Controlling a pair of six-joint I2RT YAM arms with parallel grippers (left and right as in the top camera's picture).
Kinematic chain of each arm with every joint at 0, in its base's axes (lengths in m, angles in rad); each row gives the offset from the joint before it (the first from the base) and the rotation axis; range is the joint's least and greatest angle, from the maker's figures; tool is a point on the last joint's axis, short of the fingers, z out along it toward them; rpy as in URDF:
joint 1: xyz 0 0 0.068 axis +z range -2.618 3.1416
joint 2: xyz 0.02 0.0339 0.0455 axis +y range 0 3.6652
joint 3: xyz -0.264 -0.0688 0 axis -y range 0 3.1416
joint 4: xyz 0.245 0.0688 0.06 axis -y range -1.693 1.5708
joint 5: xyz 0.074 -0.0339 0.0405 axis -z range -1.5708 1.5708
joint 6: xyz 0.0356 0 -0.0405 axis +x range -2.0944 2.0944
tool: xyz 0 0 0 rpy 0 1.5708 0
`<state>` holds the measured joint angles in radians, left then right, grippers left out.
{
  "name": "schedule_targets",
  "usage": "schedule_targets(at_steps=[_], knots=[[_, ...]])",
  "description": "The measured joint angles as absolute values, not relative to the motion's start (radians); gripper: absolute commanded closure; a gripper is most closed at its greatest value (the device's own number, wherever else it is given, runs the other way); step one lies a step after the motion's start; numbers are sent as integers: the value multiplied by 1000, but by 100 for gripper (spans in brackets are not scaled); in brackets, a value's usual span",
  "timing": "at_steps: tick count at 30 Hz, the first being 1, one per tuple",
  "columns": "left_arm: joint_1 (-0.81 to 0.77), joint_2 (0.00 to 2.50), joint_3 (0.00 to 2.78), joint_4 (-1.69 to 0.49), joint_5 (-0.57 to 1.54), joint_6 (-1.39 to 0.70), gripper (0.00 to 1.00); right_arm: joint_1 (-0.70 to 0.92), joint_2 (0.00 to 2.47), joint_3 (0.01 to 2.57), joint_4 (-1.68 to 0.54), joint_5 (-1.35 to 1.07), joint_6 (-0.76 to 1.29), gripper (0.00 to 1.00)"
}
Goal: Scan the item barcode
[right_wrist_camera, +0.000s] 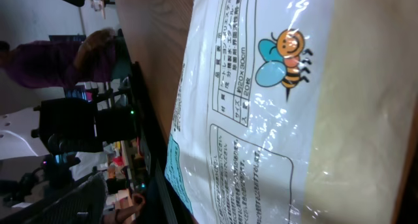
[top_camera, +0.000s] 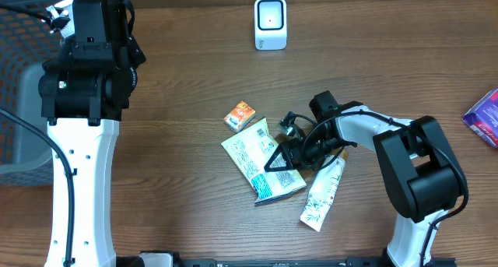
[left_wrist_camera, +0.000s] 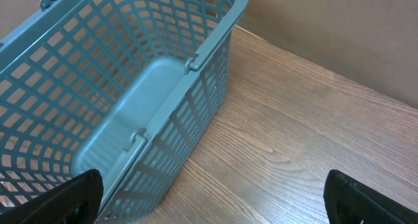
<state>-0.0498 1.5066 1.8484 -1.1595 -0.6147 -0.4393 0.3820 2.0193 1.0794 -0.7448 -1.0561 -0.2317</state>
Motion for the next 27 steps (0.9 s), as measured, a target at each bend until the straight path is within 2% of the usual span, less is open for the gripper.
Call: schedule_targets(at_steps=[8,12,20,23,26,27], knots=[[-50,1507,1848,-1159,-615,-439,0,421,2016,1080,-673,-1040,-155,0],[-50,1507,1848,-1159,-615,-439,0,427,2035,1081,-648,-1063,-142,14],[-50,1507,1848,-1159,-615,-439,0,426,2064,1081,-635,-1072,-139,29],[-50,1507,1848,-1159,-615,-439,0,427,2080,1081,-602,-1069,-139,43],[-50,1507,1848,-1159,-615,-439,0,428,2105,1081,-564,-1089,-132,44],[-50,1507,1848,-1159,-615,-439,0,428,2114,1082,-556,-1103,-130,51]])
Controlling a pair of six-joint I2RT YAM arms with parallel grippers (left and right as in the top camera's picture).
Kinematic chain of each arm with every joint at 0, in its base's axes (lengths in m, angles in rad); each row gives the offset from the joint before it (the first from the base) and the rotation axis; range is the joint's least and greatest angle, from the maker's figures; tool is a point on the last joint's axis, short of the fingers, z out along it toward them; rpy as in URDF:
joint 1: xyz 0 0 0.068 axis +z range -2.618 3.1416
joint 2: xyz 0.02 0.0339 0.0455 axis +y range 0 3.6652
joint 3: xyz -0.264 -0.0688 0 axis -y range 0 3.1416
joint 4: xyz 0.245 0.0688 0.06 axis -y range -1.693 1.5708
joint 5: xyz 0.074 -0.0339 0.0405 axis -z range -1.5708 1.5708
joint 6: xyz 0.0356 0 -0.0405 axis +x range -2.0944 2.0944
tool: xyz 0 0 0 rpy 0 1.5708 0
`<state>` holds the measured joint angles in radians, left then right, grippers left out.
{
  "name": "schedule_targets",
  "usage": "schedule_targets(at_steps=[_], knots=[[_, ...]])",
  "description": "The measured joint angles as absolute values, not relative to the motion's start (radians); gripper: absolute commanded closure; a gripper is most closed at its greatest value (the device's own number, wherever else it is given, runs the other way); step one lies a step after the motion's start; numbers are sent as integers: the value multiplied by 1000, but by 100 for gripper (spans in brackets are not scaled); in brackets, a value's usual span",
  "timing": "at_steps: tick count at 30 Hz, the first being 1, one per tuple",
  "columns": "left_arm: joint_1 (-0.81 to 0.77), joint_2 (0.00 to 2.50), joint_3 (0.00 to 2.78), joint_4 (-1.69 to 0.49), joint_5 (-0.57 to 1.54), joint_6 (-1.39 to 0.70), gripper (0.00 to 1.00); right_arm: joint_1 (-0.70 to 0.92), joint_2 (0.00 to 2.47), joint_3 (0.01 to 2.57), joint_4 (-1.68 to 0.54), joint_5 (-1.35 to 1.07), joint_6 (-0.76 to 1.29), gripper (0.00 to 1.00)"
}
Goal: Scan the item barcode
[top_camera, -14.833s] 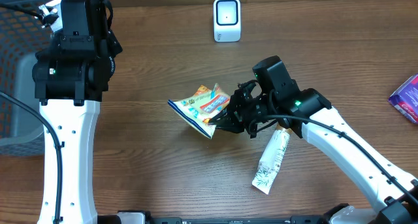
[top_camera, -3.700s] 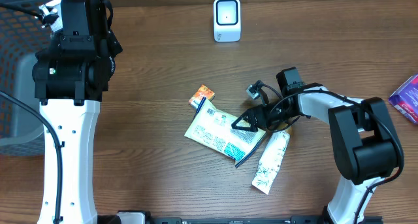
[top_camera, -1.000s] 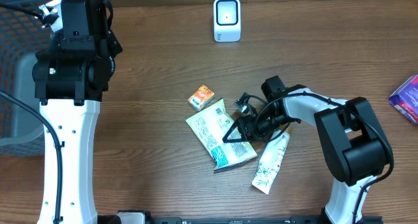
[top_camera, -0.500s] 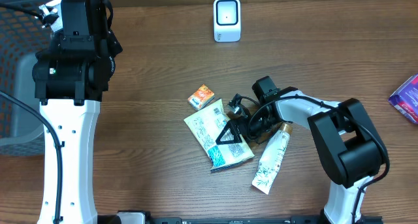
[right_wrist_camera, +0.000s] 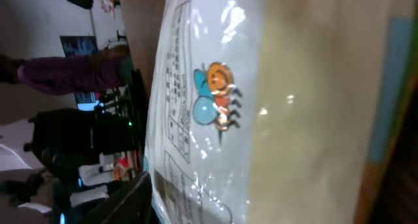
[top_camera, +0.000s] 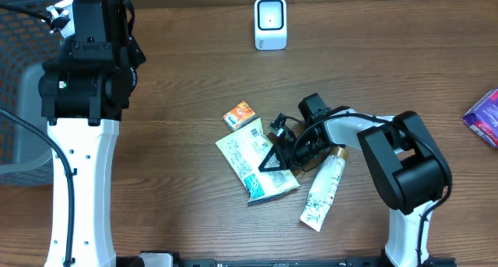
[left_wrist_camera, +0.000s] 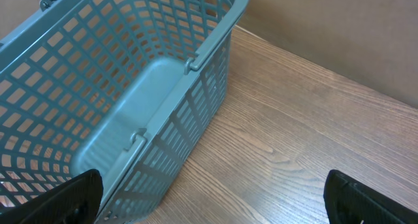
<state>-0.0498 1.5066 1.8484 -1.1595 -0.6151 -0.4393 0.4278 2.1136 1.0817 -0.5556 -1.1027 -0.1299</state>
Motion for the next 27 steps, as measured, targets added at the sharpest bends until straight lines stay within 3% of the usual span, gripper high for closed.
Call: schedule_targets(at_steps=[4,6,14,23,24,25,26,27], knots=[[-50,1507,1848,-1159,-615,-439,0,428,2151,1086,-537,-1114,-123,85],[-50,1507,1848,-1159,-615,-439,0,427,2161,1091,-542,-1115,-100,96],[-50,1507,1848,-1159,-615,-439,0,427,2163,1097,-562,-1115,-97,96],[-50,1507,1848,-1159,-615,-439,0,428,2160,1145,-761,-1064,-167,96],[-50,1507,1848,-1159,-615,-439,0,428,2158,1147,-766,-1060,-173,92],[-50,1507,1848,-1159,-615,-439,0,428,2152,1152,-779,-1044,-177,76],[-50,1507,1848,-1159,-615,-439,0,429,2147,1158,-788,-1026,-184,46],[-50,1507,1848,-1159,-615,-439,0,431,2141,1163,-796,-1004,-190,37]])
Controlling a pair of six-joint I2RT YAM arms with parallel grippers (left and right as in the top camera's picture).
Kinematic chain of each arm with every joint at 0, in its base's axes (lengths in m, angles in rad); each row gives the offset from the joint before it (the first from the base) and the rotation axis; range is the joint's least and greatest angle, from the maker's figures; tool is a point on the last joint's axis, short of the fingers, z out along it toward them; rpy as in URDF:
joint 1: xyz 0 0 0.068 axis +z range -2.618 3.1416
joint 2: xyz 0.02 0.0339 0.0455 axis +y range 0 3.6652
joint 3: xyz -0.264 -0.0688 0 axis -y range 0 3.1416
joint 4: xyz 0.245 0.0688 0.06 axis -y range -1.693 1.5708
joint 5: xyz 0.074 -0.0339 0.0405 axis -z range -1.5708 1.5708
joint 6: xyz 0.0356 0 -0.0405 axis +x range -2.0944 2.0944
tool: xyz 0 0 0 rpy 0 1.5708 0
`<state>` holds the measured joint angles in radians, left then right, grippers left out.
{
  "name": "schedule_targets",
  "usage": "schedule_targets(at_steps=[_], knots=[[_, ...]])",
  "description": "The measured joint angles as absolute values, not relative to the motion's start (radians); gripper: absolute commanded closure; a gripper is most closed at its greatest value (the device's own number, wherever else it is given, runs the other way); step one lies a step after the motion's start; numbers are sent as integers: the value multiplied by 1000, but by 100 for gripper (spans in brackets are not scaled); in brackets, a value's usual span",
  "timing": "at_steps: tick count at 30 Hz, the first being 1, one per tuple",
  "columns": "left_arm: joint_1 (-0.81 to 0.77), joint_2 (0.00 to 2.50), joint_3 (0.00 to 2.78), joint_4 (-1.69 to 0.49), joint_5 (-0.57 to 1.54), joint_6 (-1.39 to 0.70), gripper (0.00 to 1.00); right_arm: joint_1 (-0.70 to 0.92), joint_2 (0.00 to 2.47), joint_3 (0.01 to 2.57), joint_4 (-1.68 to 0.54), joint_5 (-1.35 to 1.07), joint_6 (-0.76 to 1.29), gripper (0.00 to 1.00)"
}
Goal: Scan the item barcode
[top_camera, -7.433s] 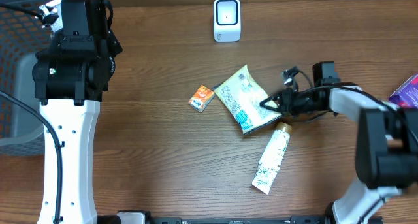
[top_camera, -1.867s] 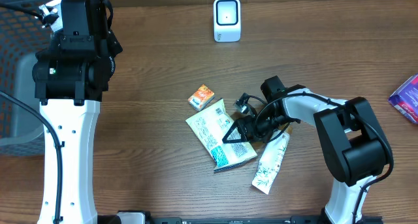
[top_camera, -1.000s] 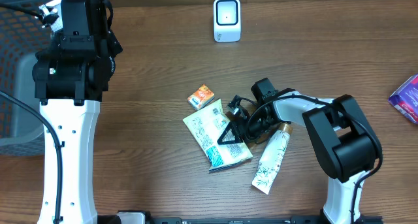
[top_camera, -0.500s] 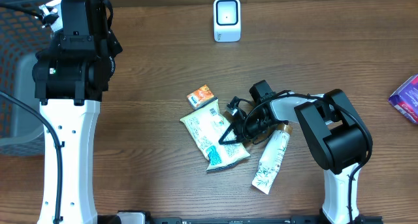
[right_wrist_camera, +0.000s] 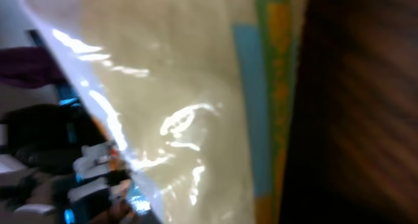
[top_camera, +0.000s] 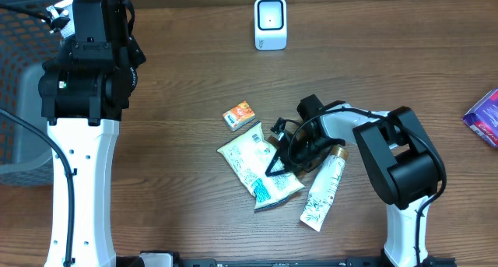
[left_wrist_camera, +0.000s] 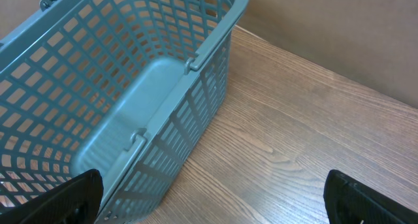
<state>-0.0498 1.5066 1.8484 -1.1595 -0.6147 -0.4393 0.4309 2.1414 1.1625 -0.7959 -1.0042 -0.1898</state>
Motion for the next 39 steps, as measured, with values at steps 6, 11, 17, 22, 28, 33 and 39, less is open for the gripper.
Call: schedule_targets(at_steps=[6,11,17,22,28,33,39], knots=[[-50,1507,1848,-1159,-615,-439,0,443,2105,1187,-828,-989,-184,34],[-50,1507,1848,-1159,-615,-439,0,441,2105,1189,-828,-988,-125,32],[-50,1507,1848,-1159,-615,-439,0,415,2105,1190,-830,-995,-9,32],[-50,1507,1848,-1159,-615,-439,0,348,2105,1187,-839,-995,45,32],[-50,1507,1848,-1159,-615,-439,0,316,2099,1135,-799,-1049,18,31],[-50,1507,1848,-1159,-615,-439,0,318,2096,1058,-735,-1129,-10,32],[-50,1507,1848,-1159,-615,-439,1,322,2078,968,-620,-1183,-30,39]])
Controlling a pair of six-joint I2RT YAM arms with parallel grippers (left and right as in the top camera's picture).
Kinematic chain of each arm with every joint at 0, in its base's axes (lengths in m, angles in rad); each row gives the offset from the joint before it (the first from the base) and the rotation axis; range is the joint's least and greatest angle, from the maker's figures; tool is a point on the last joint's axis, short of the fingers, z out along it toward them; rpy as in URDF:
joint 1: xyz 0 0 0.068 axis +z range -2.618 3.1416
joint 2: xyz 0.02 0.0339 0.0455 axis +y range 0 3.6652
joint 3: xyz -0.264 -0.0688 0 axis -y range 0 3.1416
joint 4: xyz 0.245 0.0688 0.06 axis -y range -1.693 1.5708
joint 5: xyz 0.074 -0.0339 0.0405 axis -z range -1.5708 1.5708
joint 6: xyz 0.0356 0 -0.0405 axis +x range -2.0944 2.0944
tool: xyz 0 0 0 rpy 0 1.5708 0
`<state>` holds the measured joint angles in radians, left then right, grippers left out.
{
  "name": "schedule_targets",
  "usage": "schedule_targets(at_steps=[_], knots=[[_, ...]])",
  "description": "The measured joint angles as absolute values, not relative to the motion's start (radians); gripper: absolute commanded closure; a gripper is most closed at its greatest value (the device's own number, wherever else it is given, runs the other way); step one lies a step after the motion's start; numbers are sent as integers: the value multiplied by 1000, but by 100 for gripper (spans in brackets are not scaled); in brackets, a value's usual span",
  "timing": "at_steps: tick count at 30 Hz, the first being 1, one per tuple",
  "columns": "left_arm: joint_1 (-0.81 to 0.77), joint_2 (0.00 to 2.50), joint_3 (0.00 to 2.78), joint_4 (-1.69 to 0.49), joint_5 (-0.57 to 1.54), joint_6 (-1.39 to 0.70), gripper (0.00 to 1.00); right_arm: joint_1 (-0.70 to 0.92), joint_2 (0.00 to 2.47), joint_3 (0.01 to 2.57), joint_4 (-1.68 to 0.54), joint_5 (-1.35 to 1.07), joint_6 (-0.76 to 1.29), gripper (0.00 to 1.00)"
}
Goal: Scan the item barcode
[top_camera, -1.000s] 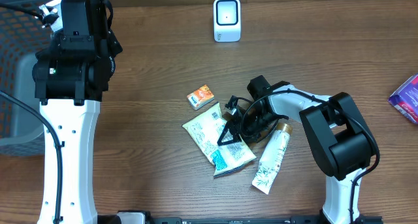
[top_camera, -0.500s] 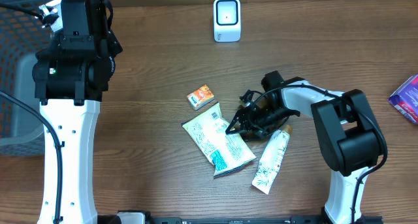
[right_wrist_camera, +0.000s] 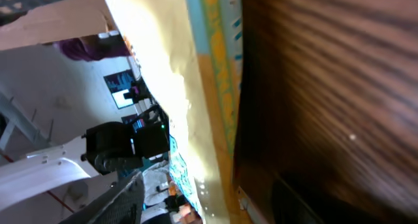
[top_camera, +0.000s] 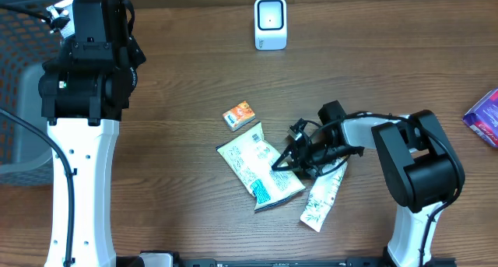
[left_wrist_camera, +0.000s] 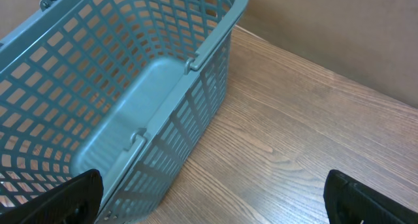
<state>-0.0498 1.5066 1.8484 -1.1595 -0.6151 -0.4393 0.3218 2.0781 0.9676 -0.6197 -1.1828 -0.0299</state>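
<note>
A flat cream packet (top_camera: 257, 170) with blue print lies on the table's middle. My right gripper (top_camera: 288, 161) is low at its right edge, open. In the right wrist view the packet's edge (right_wrist_camera: 196, 87) runs between the widely spread fingers (right_wrist_camera: 121, 198). The white barcode scanner (top_camera: 270, 22) stands at the far edge. A small orange box (top_camera: 240, 115) lies just behind the packet, a white tube (top_camera: 321, 195) to its right under my right arm. My left gripper (left_wrist_camera: 212, 208) hangs open beside the basket, holding nothing.
A blue-grey mesh basket (left_wrist_camera: 98, 100) stands at the table's left end, under my left arm (top_camera: 85, 72). A purple packet (top_camera: 484, 117) lies at the right edge.
My right gripper and wrist have shifted a little to the right, now at the packet's right edge. The packet lies about where it was. My left arm has not moved.
My right gripper was low on the packet's right part beside the tube. Then the packet lay slightly further left, then turned a little and nearer the front. Now the gripper stands at its right edge. The left arm stayed by the basket throughout.
</note>
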Motion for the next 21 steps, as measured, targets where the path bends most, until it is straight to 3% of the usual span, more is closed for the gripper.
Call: schedule_targets(at_steps=[7,10,15,19,21], knots=[[-50,1507,1848,-1159,-615,-439,0,326,2075,928,-498,-1184,86,57],[-50,1507,1848,-1159,-615,-439,0,338,2075,925,-421,-1164,191,58],[-50,1507,1848,-1159,-615,-439,0,349,2064,929,-387,-1156,290,48],[-50,1507,1848,-1159,-615,-439,0,359,2059,931,-372,-1145,334,62],[-50,1507,1848,-1159,-615,-439,0,366,2057,932,-359,-1135,350,64]])
